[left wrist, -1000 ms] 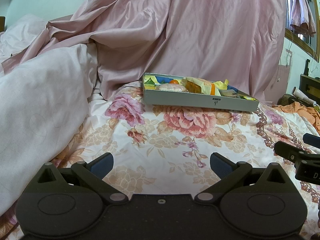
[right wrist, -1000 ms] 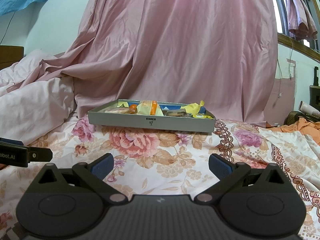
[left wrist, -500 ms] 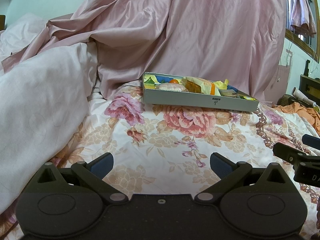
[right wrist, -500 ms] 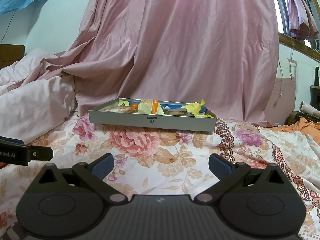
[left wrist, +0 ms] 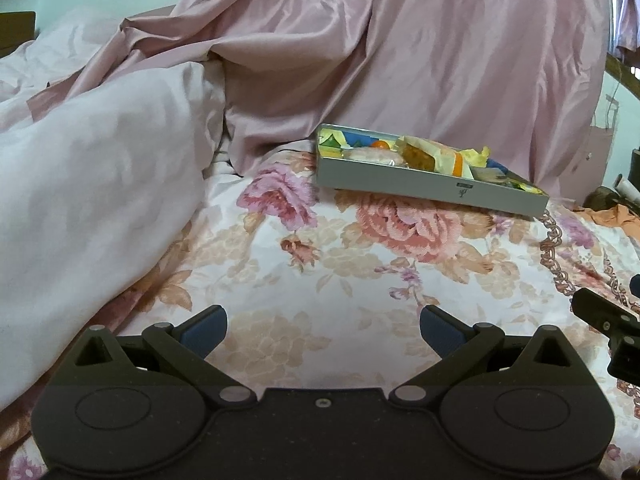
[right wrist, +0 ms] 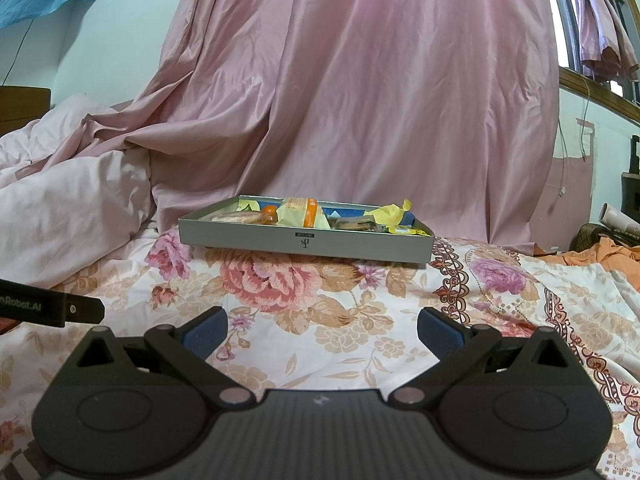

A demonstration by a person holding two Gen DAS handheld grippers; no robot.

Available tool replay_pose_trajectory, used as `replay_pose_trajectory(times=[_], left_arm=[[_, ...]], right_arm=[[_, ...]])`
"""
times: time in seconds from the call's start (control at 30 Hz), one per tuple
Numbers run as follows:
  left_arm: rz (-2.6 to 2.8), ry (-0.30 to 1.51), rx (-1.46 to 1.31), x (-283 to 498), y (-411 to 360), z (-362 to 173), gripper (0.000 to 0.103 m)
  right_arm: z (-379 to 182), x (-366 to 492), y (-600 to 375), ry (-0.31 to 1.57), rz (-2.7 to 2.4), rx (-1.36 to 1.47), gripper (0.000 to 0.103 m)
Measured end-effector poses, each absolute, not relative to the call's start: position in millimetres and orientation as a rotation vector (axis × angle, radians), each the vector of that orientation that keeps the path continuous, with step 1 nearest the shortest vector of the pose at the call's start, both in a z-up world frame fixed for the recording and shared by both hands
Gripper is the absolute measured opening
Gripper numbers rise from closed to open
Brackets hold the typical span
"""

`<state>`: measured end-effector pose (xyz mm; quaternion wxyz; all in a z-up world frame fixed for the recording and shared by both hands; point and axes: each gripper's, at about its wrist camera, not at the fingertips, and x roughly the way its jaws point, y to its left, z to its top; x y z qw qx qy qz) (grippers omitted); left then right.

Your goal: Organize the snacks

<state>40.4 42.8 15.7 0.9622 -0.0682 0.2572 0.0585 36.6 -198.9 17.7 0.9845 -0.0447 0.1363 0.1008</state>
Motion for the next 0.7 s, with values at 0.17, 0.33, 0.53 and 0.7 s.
replay_pose_trajectory(times=[0.17, 0.33, 0.53, 0.7], left_arm=[[0.127, 0.53, -0.133, 42.2, 42.0, 16.3, 0.102], [0.13, 0.537, -0.134, 43.2, 42.2, 16.4, 0.102], [0.13, 0.53, -0.13, 42.2, 41.8, 16.5, 0.102], [0.131, 0.529, -0.13, 42.1, 41.6, 16.6, 0.102]], right_arm=[[17.7, 36.7, -198.1, 0.274, 0.202, -0.09, 0.103], [17.6, 36.5, -197.8, 0.274, 0.204, -0.092, 0.103], [16.0, 33.7, -197.9, 0.276, 0.206, -0.095, 0.103], [17.2, 36.1, -198.4, 0.279, 0.211, -0.1, 0.103]])
